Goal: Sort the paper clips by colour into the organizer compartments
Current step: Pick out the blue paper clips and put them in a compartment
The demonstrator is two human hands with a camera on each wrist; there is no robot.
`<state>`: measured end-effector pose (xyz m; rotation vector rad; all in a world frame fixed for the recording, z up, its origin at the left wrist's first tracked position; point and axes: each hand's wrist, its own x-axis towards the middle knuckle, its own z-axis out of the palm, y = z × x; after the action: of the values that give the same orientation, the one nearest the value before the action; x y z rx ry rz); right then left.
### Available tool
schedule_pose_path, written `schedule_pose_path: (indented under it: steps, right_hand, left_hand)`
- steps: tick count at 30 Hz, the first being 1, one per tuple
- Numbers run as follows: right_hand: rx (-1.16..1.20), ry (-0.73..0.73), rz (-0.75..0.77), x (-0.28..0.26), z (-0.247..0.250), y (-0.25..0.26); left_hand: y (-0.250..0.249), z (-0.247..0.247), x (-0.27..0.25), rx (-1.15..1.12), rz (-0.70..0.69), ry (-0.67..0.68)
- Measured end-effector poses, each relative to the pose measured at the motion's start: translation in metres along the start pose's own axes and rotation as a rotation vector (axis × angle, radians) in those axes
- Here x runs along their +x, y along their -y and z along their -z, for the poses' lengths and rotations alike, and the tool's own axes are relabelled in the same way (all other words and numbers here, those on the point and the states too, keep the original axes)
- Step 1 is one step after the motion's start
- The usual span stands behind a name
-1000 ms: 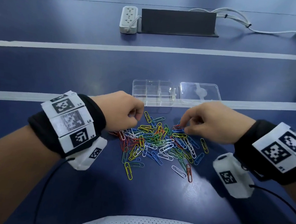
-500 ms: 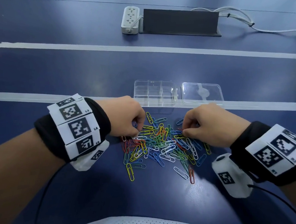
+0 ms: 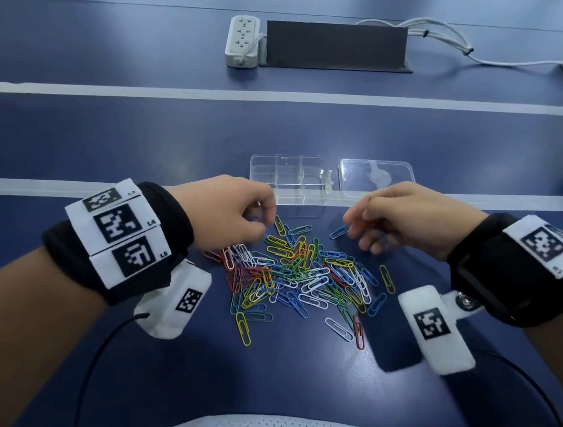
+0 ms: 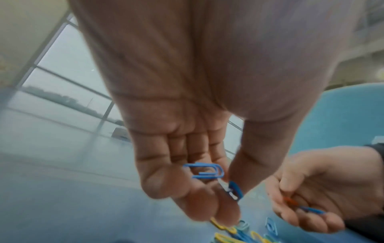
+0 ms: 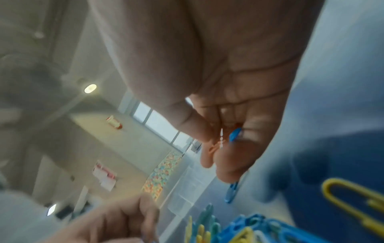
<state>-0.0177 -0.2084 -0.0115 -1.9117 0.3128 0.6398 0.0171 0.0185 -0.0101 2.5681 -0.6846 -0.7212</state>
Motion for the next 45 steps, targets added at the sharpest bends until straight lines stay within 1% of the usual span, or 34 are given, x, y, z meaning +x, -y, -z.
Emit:
schedule_pose_path:
  steps: [2,3,6,8,11,13,17,19,22,26,30,32,33,37,38,39,42,45]
  right_hand:
    - [0.125,0.025,-0.030,0.000,0.003,0.002]
    - [0.125,0.023,-0.033,0.001,0.004,0.002]
    - [0.009,0.012,0.008,0.002,0.005,-0.002]
    - [-0.064,0.042,0.049,0.002,0.004,-0.004]
    - [-0.110,0.081,0.100,0.001,0.003,-0.005]
    - [-0.226,0.040,0.136,0.004,0.003,-0.006]
    - [-0.633,-0.119,0.246,0.012,0.001,-0.005]
    - [-0.715,-0.150,0.274,0.012,-0.002,-0.003]
    - [-0.805,-0.138,0.291,0.013,-0.006,0.000]
    - [-0.897,-0.146,0.308,0.013,-0.008,0.003]
    - [-1.044,-0.143,0.367,0.015,-0.011,0.003]
    - [-1.048,-0.126,0.376,0.014,-0.011,0.004]
    - [-0.998,-0.115,0.374,0.013,-0.009,0.005]
    - [-0.675,-0.095,0.303,0.005,0.006,0.009]
    - [-0.631,-0.106,0.289,0.002,0.012,0.008]
    - [-0.635,-0.132,0.279,0.001,0.019,0.005]
    - [-0.823,-0.224,0.212,-0.005,0.030,-0.002]
    - [-0.897,-0.220,0.152,-0.007,0.026,-0.009]
  left_hand:
    - [0.002,0.000,0.001,-0.126,0.024,0.032]
    - [0.002,0.000,0.002,-0.158,0.030,0.049]
    - [0.003,-0.001,0.004,-0.147,0.052,0.067]
    - [0.001,-0.002,0.005,-0.163,0.061,0.084]
    - [-0.005,-0.005,0.006,-0.122,0.059,0.107]
    - [-0.011,-0.006,0.008,-0.077,0.058,0.115]
    - [-0.022,-0.007,0.016,0.021,0.057,0.068]
    - [-0.023,-0.009,0.022,0.081,0.021,0.003]
    - [-0.023,-0.012,0.029,0.186,-0.023,-0.067]
    - [-0.022,-0.013,0.032,0.248,-0.012,-0.049]
    - [-0.022,-0.011,0.033,0.276,0.010,-0.054]
    - [-0.022,-0.010,0.033,0.276,0.007,-0.051]
    - [-0.021,-0.010,0.032,0.278,0.001,-0.045]
    - [-0.018,-0.008,0.031,0.269,-0.010,-0.030]
    - [-0.016,-0.008,0.030,0.278,-0.009,-0.027]
    - [-0.016,-0.007,0.030,0.291,-0.009,-0.025]
    - [-0.014,-0.007,0.029,0.322,-0.056,-0.032]
    - [-0.014,-0.006,0.027,0.302,-0.096,-0.044]
